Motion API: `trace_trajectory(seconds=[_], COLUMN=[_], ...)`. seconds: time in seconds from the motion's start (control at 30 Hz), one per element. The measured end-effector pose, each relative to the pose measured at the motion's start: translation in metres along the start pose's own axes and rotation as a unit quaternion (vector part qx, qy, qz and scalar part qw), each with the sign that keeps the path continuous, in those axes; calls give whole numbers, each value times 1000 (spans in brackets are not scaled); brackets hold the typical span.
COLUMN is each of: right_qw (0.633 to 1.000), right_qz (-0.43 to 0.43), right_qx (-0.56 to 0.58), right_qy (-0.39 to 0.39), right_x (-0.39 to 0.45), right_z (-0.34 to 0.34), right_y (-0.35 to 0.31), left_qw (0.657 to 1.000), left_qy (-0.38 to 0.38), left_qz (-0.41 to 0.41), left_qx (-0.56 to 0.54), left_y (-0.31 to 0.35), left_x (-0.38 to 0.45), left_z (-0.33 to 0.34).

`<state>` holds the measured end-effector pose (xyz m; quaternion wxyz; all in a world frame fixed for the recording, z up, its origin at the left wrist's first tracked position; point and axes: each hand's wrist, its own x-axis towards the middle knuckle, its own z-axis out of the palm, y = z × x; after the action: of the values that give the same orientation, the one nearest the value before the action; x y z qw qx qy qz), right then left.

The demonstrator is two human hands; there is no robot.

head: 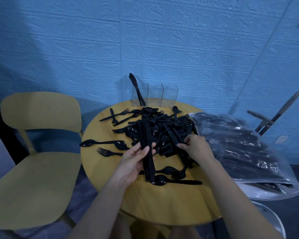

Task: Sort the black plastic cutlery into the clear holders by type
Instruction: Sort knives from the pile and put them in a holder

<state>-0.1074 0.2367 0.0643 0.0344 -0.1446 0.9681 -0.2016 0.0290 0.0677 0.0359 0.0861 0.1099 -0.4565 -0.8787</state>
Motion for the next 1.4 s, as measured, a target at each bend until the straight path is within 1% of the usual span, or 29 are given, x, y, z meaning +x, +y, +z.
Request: trace_trajectory(seconds=[0.1, 0.2, 0.27, 0.37, 0.43, 0.47, 0.53, 0.57, 0.63, 0.67, 0.83, 1.0, 1.03, 1.2, 1.33, 1.37, 1.4], right_qw=[999, 993, 990, 988, 978, 967, 936, 924, 919, 923, 955, 961, 960, 951, 946, 945, 949], right_qz=[16, 39, 37, 25, 9, -3, -30, -46, -69, -75, -101, -123, -122, -114, -123, -123, -117], right_qx=[32, 107, 133, 153, 205, 254, 348, 370, 368, 358, 276, 246, 251, 285, 283, 282, 273], right_qy=[-12, -33, -18, 25, 27, 11, -52, -83, -120, -123, -41, 18, 17, -39, -100, -110, -103], right_x=[2, 2, -1, -7, -13, -17, -29, -34, -39, -41, -44, -43, -41, -37, -37, -37, -35], right_z=[0, -5, -7, -11, -16, -18, -19, -16, -6, -1, 11, 18, 18, 20, 9, 4, -2], right_y=[-2, -2, -3, -7, -14, -19, -34, -41, -53, -57, -64, -66, -65, -62, -61, -57, -52], left_qw=[1000, 1000, 1000, 1000, 1000, 1000, 1000, 1000, 1000, 1000, 999, 998, 998, 997, 997, 997, 998], left_qy=[0, -1, -1, -1, -3, -2, 1, 3, 2, 0, 19, 11, 8, -1, 6, 10, 14], left_qz=[-3, -6, -8, -8, -6, -5, -1, 1, 6, 9, 24, 29, 29, 31, 27, 27, 26], left_qx=[-1, 1, 1, -4, -1, 2, 5, 6, 17, 24, 42, 57, 59, 71, 72, 67, 58], left_y=[0, 0, 0, 0, 1, 1, 1, 1, 2, 1, -1, -2, -2, -3, -3, -3, -2], left_x=[-1, -1, -1, 0, -1, -1, 0, 0, 0, -1, 1, 3, 4, 3, 4, 4, 4], left_z=[0, 0, 0, 0, 1, 1, 1, 0, 0, 0, -2, -3, -3, -2, -2, -2, -2])
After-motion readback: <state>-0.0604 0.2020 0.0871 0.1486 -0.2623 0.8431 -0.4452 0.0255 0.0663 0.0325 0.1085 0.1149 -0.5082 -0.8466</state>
